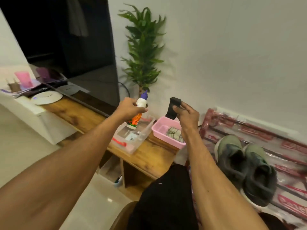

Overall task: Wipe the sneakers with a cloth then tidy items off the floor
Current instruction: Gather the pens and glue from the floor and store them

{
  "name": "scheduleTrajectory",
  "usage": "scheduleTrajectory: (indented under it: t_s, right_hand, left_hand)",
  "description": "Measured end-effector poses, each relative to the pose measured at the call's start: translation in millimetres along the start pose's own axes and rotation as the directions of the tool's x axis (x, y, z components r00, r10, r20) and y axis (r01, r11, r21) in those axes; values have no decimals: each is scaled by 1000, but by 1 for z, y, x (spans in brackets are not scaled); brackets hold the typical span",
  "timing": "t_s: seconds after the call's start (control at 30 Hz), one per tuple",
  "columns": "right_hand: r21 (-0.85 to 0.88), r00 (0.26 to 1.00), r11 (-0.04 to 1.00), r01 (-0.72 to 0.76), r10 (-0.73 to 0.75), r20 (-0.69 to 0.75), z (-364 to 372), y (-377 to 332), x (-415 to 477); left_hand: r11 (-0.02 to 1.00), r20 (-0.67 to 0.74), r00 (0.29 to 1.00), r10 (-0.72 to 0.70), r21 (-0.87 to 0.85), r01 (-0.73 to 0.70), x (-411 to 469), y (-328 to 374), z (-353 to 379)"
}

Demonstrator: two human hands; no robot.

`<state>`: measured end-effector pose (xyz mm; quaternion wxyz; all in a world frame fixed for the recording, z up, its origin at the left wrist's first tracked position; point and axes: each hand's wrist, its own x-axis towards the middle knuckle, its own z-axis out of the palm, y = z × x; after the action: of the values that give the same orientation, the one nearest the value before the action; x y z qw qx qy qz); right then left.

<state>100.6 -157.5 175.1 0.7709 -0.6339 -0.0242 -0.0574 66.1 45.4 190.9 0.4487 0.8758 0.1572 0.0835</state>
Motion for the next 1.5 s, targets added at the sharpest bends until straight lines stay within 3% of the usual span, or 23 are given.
scheduleTrajectory:
  t_s: [0.33, 0.43, 0.7, 0.87, 1.03, 1.2, 1.5]
  right_hand:
    - [-249, 935, 949, -193, 255, 248, 93, 95, -32]
    - [-332, 899, 929, -160, 276, 339, 105, 108, -41]
    - [-532, 668, 824, -195, 509, 543, 143, 174, -77]
    - [-656, 624, 726, -207, 614, 483, 152, 212, -96]
    - [-674, 650, 680, -288, 656, 384, 164, 256, -100]
    - [-686, 700, 618, -383, 679, 221, 176, 303, -99]
    - [-648, 664, 489, -584, 747, -33, 198, 362, -81]
  left_hand:
    - [970, -24, 976, -216, -122, 211, -13, -129, -42]
    - [947, -38, 959, -282, -169, 272, -25, -160, -42]
    - [801, 35, 841, -540, -284, 527, -40, -266, -22]
    - [727, 103, 775, -624, -287, 623, -39, -319, -4]
    - [677, 142, 728, -671, -284, 679, -29, -355, 16]
    - [666, 167, 723, -671, -294, 686, -9, -377, 31]
    - [733, 139, 756, -640, -185, 654, 32, -411, 65]
